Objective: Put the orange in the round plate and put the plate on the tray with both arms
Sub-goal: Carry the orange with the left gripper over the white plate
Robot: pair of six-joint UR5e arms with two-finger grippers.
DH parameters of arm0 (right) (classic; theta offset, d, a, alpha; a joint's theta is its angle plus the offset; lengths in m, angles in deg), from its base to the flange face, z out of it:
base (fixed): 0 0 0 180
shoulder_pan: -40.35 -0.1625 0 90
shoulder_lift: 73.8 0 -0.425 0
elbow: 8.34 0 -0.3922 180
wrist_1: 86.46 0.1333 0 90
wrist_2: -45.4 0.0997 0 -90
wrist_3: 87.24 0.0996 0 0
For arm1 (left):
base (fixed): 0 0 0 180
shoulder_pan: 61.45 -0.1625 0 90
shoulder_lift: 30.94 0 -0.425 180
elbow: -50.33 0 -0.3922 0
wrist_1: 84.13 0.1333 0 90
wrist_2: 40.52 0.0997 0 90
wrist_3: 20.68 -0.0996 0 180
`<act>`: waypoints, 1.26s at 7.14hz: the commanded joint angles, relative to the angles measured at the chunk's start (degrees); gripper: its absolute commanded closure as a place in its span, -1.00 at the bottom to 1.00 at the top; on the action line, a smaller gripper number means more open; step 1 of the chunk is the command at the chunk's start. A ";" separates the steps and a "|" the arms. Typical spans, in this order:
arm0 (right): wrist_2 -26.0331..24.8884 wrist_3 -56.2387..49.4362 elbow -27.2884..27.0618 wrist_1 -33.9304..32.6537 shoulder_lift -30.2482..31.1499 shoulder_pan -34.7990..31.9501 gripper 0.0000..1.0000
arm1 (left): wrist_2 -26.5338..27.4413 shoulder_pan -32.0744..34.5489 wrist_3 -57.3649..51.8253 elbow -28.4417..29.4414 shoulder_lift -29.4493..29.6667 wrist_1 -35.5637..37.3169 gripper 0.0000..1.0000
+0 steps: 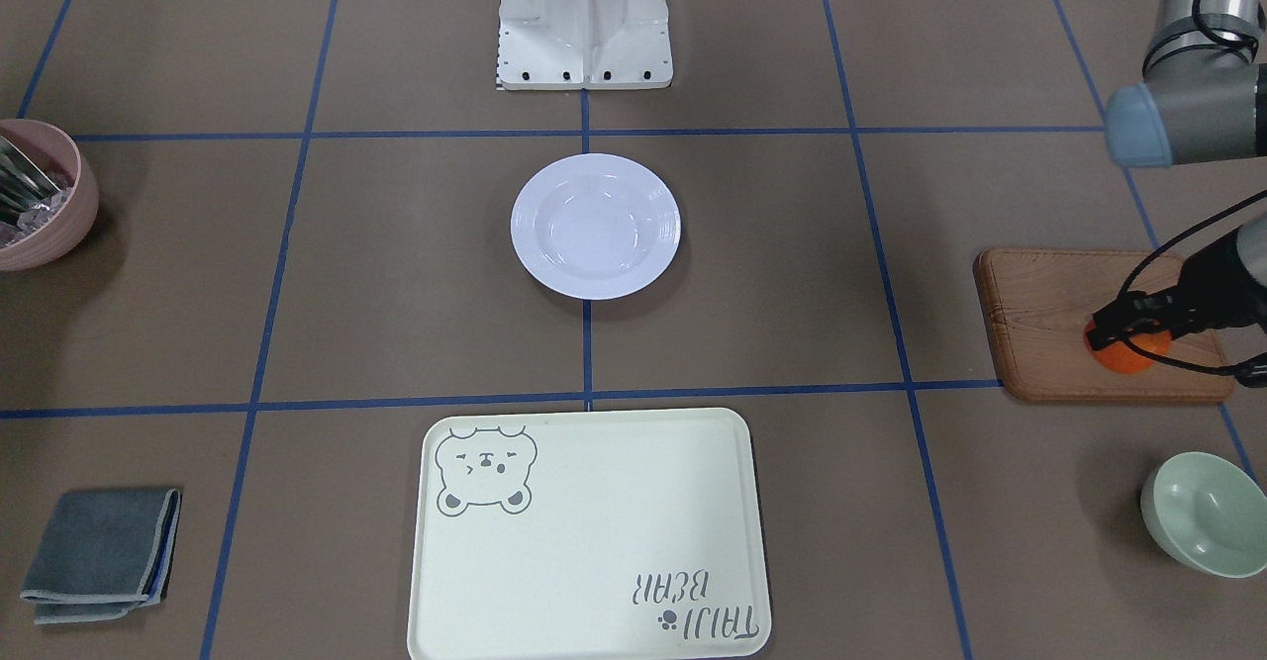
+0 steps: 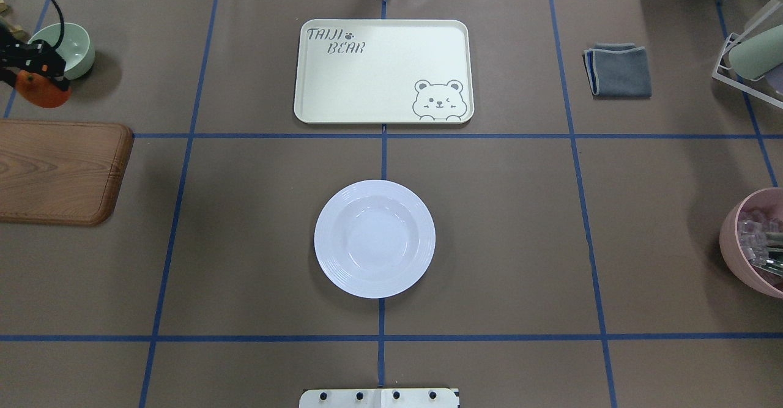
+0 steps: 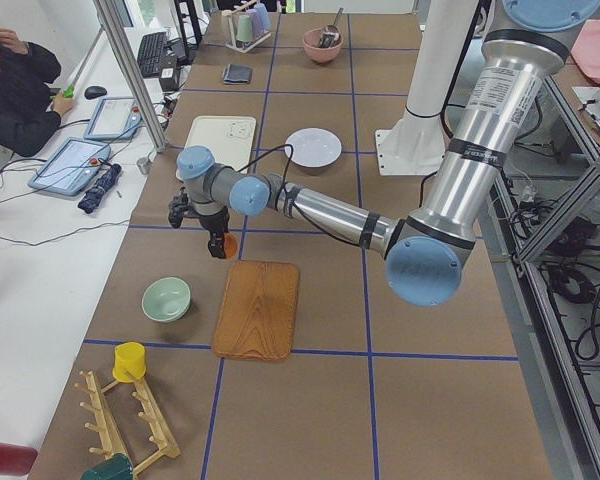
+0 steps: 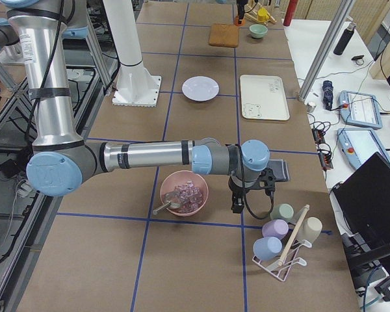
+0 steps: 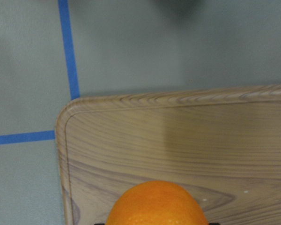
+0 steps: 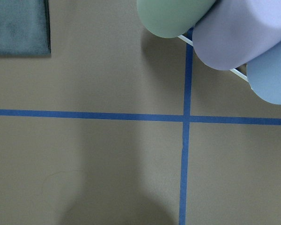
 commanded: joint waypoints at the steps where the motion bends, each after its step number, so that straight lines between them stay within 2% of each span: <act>1: 0.07 -0.09 -0.42 0.04 0.00 -0.05 -1.00 | -0.98 -7.93 17.60 -2.68 6.69 0.71 1.00; 2: 0.07 0.00 -0.68 0.04 0.09 -0.05 -1.00 | -0.72 -13.19 27.52 -2.95 10.90 0.71 1.00; 4: 0.07 0.00 -0.77 0.04 0.00 -0.05 -1.00 | -0.20 -21.38 41.45 -6.37 15.58 0.71 1.00; 5: 0.07 0.00 -0.77 0.04 0.00 0.04 -1.00 | 1.46 -24.73 44.99 -6.38 19.08 2.72 1.00; 6: 0.07 0.00 -0.77 0.04 0.00 0.04 -1.00 | 7.83 -29.98 45.46 -6.29 20.94 5.61 1.00; 7: 0.15 0.00 -0.77 0.04 0.00 -0.05 -1.00 | 11.55 -33.69 46.08 -5.86 21.05 5.55 1.00; 9: 0.24 0.09 -0.77 0.04 -0.17 0.04 -1.00 | 13.08 -37.49 46.17 -5.06 20.87 4.94 1.00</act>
